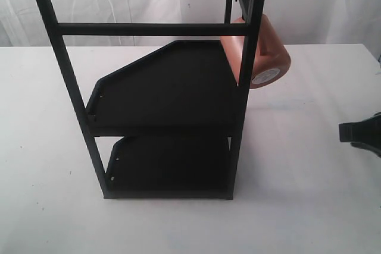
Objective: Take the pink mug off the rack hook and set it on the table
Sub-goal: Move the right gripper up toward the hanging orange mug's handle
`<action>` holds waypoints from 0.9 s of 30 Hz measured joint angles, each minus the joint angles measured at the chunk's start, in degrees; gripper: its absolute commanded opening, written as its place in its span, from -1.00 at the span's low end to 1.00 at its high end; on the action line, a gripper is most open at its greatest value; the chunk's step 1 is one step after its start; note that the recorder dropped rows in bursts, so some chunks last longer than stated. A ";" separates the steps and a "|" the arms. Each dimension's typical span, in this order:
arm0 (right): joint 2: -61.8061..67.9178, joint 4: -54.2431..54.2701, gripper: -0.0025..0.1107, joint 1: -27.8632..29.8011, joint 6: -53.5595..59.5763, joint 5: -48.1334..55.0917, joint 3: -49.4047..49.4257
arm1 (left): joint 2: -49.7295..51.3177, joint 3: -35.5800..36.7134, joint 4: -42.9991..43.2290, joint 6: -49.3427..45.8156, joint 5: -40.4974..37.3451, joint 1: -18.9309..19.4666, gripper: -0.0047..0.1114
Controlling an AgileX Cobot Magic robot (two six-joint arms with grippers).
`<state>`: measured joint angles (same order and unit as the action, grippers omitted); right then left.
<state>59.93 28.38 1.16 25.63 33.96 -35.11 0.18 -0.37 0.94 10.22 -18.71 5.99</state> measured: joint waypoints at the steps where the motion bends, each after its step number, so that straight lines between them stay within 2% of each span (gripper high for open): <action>1: 0.13 3.13 -0.96 0.00 3.11 2.24 0.00 | 0.00 0.00 0.00 0.00 0.00 0.00 -0.92; 12: -2.90 30.21 -0.96 0.00 28.62 25.78 -1.84 | 0.00 0.00 0.00 0.00 0.00 0.00 -0.92; 17: -5.81 36.43 -0.96 0.00 35.20 26.86 -8.51 | 0.00 0.00 0.00 0.00 0.00 0.00 -0.92; 19: -6.04 36.98 -0.96 0.00 33.52 23.87 -11.85 | 0.00 0.00 0.00 0.00 0.00 0.00 -0.92; 22: -4.58 33.81 -0.96 0.00 21.63 19.81 -17.63 | 0.00 0.00 0.00 0.00 0.00 0.00 -0.92; 27: 3.41 24.35 -0.96 0.00 12.93 26.66 -26.69 | 0.00 0.00 0.00 0.00 0.00 0.00 -0.92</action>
<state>63.34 52.73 1.16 38.56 60.62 -61.80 0.18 -0.37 0.94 10.22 -18.71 5.99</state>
